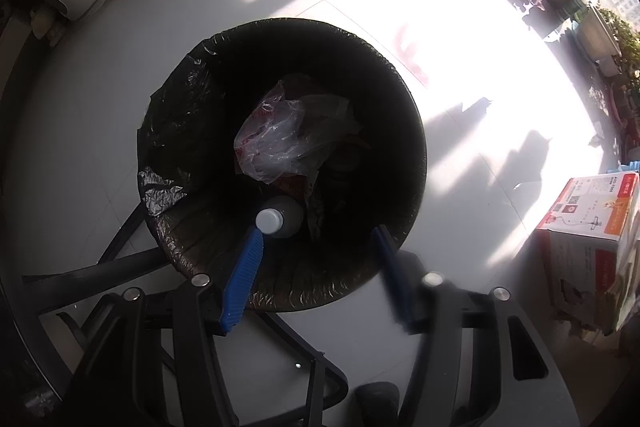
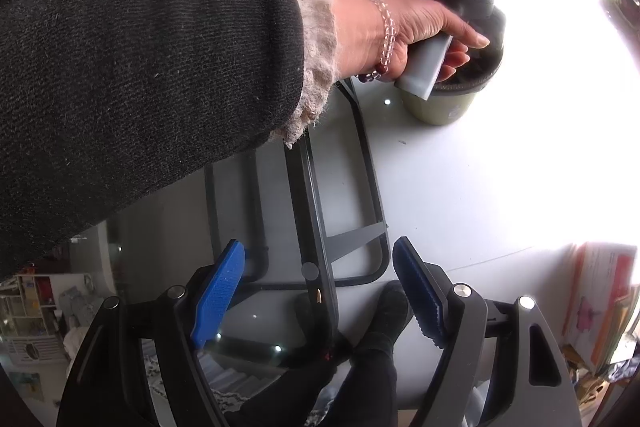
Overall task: Collect trash
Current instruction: 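Raise the left tool from the bin and move it back toward the table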
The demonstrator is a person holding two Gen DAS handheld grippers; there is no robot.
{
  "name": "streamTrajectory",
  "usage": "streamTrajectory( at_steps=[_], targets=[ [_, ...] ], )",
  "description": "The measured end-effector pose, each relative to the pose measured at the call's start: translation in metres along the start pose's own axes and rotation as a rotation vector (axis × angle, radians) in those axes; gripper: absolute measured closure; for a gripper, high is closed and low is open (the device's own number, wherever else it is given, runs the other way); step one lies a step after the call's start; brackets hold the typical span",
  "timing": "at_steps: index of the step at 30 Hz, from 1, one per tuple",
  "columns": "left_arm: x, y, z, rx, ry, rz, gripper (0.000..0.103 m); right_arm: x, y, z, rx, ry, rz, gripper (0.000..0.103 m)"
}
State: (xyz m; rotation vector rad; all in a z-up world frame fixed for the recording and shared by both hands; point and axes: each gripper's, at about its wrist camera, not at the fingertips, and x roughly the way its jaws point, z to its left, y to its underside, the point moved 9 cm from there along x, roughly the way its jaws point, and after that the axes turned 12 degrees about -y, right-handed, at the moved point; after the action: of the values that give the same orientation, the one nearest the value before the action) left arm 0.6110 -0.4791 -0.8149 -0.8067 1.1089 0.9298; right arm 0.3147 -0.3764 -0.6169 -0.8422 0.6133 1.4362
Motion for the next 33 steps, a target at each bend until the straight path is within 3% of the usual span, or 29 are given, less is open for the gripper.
streamTrajectory(
  at_steps=[21, 33],
  targets=[
    [-0.04, 0.008, 0.052, -0.126, 0.07, -0.051, 0.046, 0.02, -0.002, 0.024, -0.063, 0.005, 0.018, 0.029],
    [-0.072, 0.061, 0.128, -0.267, 0.067, -0.04, 0.046, 0.017, -0.021, 0.007, -0.042, 0.094, -0.018, 0.029]
  ],
)
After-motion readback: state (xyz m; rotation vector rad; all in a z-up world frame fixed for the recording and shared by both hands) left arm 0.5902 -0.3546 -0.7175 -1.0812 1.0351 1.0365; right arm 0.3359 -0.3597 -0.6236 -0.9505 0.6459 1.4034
